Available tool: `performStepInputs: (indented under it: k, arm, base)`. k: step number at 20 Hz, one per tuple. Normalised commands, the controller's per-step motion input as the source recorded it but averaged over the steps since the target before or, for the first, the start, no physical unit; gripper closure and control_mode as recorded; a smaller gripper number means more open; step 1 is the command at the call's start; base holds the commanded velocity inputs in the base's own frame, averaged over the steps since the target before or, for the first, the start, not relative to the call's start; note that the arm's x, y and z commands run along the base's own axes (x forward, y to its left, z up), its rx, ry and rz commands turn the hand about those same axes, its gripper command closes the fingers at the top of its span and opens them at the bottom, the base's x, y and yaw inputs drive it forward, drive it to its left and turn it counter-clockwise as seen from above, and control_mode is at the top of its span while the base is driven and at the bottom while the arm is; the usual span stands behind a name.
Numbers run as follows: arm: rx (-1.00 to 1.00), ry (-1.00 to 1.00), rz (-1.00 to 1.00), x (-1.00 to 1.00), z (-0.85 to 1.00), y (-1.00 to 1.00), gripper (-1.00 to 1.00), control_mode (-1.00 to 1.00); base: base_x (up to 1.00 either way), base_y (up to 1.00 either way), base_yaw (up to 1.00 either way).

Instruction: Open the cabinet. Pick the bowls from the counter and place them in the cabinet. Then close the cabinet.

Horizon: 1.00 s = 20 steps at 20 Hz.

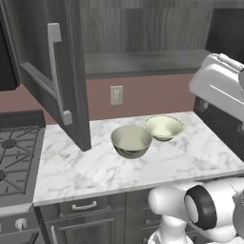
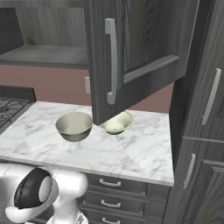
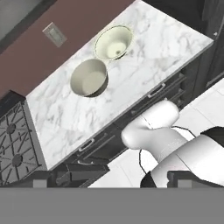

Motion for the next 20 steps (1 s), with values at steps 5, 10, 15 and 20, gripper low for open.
performStepInputs:
  k: [5, 10, 15, 20]
  arm:
    - [0.12, -0.03, 0.0, 0.0, -0.5, -0.33, -1.0, -1.0]
    - [0.02, -0.16, 0.04, 0.25, -0.77, -0.02, -1.0, -1.0]
    - [0.0, -0.15, 0.02, 0.44, -0.46, 0.0, -1.0, -1.0]
    - [0.02, 0.02, 0.0, 0.66, -0.25, -0.01, -1.0, -1.0]
  base:
    - [0.0, 0.0, 0.0]
    - [0.0, 0.0, 0.0]
    - [0.0, 0.0, 0.0]
    - [0.0, 0.0, 0.0]
